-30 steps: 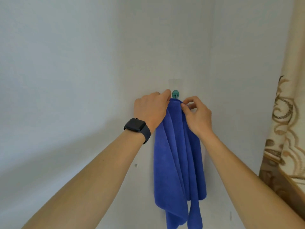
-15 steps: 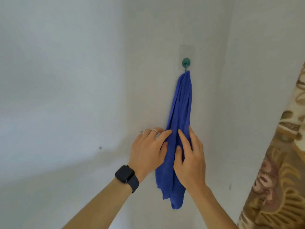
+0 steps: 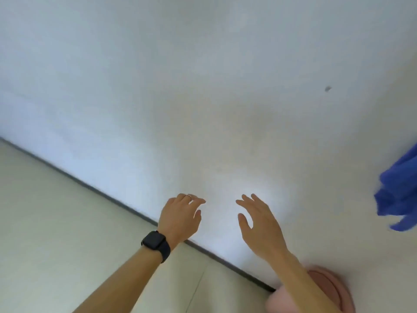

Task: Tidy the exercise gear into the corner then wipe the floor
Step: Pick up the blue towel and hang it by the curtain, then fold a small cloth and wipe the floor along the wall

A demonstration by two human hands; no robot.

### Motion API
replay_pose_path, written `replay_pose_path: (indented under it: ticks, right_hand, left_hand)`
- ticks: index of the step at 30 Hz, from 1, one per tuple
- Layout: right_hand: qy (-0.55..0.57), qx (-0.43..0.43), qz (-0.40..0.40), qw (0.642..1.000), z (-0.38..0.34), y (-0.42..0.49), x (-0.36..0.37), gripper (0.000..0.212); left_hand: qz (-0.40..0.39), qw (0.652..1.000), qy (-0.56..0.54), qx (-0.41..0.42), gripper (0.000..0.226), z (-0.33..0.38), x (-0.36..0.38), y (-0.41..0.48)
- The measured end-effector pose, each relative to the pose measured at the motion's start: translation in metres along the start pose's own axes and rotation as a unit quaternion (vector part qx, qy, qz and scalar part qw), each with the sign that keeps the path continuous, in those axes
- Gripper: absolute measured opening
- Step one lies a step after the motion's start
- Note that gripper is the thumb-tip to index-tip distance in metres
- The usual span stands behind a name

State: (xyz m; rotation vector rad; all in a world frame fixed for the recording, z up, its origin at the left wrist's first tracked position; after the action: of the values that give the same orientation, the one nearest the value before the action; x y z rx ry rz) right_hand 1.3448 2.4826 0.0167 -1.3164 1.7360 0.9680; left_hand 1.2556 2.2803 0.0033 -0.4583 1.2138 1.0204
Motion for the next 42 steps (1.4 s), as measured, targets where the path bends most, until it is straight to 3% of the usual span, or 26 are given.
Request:
replay_pose_path:
  ticks: [3,8,15,19,25,29,42]
  right_hand:
    - [0.011,-0.105,-0.088,0.99,-0.088,0.0,0.049,0.034]
    - [0.009,-0.276,-0.151,0.949,-0.257,-0.048,0.121,0.033]
    - [0.039,-0.453,-0.237,0.858,-0.482,-0.222,0.211,0.034]
    - [0.054,-0.526,-0.288,0.798,-0.582,-0.327,0.245,0.035]
    - [0.06,-0.601,-0.329,0.726,-0.696,-0.432,0.281,0.036]
    - [0.06,-0.634,-0.352,0.686,-0.762,-0.479,0.313,0.036]
    - [0.055,-0.705,-0.43,0.561,-1.005,-0.591,0.47,0.037]
  left_hand:
    - [0.016,0.992,0.017,-0.122,0.035,-0.08,-0.042,-0.081]
    - [0.076,0.951,0.051,-0.295,0.036,-0.179,-0.116,-0.268]
    - [0.126,0.854,0.085,-0.498,0.036,-0.239,-0.207,-0.574]
    - [0.16,0.78,0.098,-0.596,0.036,-0.247,-0.257,-0.726]
    - [0.202,0.683,0.086,-0.696,0.036,-0.25,-0.299,-0.874]
    - [0.209,0.636,0.059,-0.74,0.037,-0.264,-0.306,-0.945]
    - [0.223,0.465,0.028,-0.856,0.041,-0.391,-0.346,-1.147]
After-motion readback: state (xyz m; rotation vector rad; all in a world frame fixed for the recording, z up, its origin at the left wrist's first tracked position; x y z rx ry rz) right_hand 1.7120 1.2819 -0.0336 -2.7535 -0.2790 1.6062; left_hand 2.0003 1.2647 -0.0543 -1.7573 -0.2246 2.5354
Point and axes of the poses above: each hand's wrist, its own y-axis towards the middle knuckle, its own x-axis out of the palm, z = x × y, the point moved 5 cm from there along y, towards the middle knuckle, and after that the axes turned 6 degrees about -y, right-handed, at the moved point
